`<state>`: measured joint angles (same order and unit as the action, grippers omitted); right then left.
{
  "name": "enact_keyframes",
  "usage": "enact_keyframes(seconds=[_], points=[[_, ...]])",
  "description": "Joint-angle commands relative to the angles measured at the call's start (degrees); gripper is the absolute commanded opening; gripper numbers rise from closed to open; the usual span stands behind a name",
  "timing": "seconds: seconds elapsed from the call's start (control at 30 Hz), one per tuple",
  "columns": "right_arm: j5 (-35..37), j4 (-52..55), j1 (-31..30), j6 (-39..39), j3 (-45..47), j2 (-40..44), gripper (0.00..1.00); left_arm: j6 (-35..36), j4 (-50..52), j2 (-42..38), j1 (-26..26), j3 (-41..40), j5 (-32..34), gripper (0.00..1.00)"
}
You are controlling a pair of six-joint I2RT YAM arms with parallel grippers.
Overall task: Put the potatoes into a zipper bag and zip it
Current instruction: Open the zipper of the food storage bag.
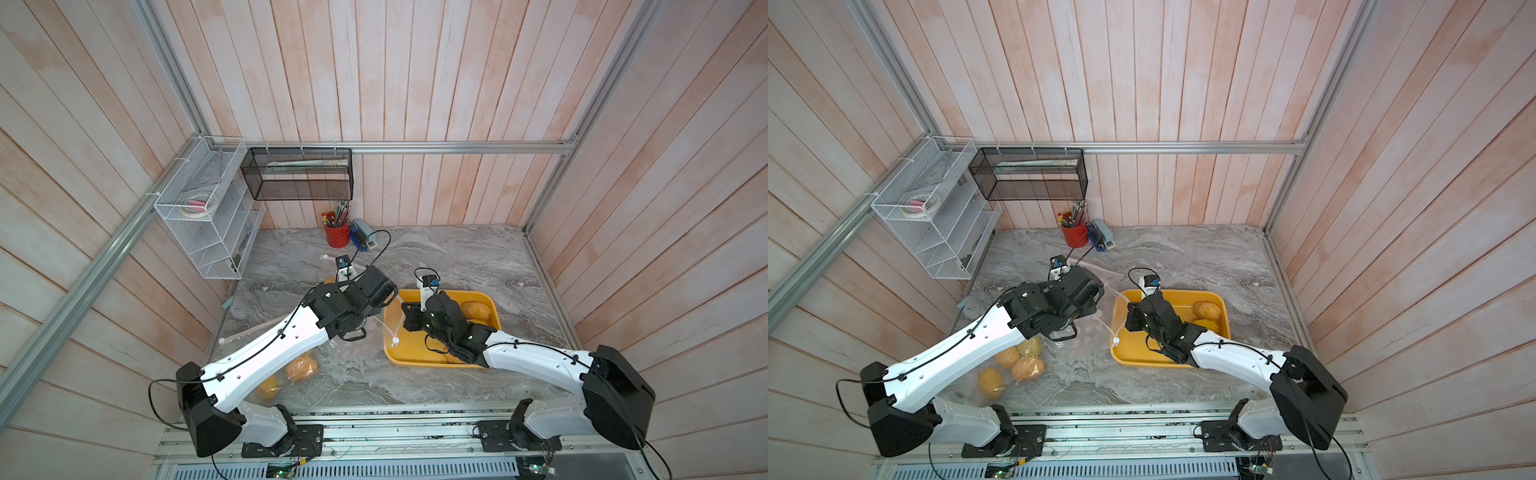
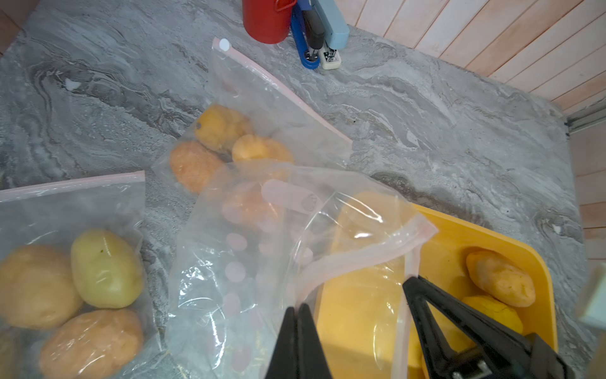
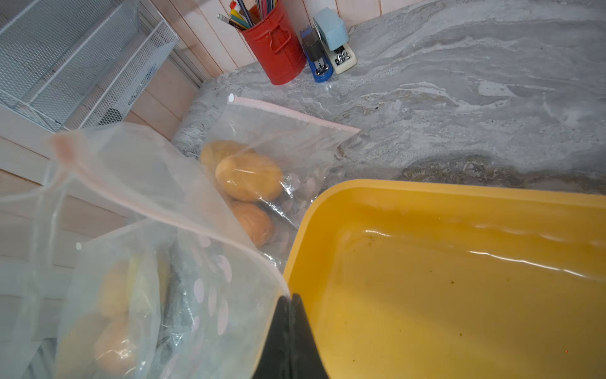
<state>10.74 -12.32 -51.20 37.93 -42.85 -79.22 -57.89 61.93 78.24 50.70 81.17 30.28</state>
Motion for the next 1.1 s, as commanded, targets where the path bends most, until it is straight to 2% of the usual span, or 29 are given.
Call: enact_keyframes(seconds=[0.0, 0.1, 0.2, 0.4, 0.53, 0.63, 0.8, 1.0, 1.07], points=[[2.99, 2.26, -0.48, 0.61, -1.45, -1.53, 0.00, 1.39, 0.80, -6.11, 0.11, -0.48, 1.63, 0.00], [0.35, -0.07, -0.72, 0.32, -0.73, -0.86, 0.00, 4.67, -1.73, -9.35, 0.12, -0.06, -0.66, 0.00], [-3.25, -3.20, -1.72, -0.77, 0.31, 1.24, 0.00, 3.60, -1.09, -9.12, 0.18, 0.47, -1.92, 0.00], [-2.60, -1.24, -6.10, -0.14, -0.79, 5.19, 0.00, -4.56, 12.56, -2.19, 1.56, 9.17, -1.80, 0.00], [-2.81, -2.34, -7.07, 2.81, 1.90, 7.96, 0.00, -9.87, 16.63, -1.81, 4.50, 7.43, -2.37, 0.00], [-3.54, -2.14, -7.15, 5.08, 4.71, 10.61, 0.00, -12.54, 16.49, -2.47, 7.39, 3.82, -3.58, 0.00], [-2.34, 3.44, -7.42, 6.81, 7.38, 13.59, 0.00, -11.72, 11.16, -3.44, 9.44, -0.35, -5.76, 0.00], [-0.71, 8.40, -7.42, 6.32, 6.94, 13.07, 0.00, -11.50, 8.47, -1.72, 9.42, 0.71, -4.29, 0.00], [-0.61, 9.55, -7.42, 6.01, 6.22, 11.81, 0.03, -12.19, 8.37, -1.34, 9.45, 1.14, -2.95, 0.00]])
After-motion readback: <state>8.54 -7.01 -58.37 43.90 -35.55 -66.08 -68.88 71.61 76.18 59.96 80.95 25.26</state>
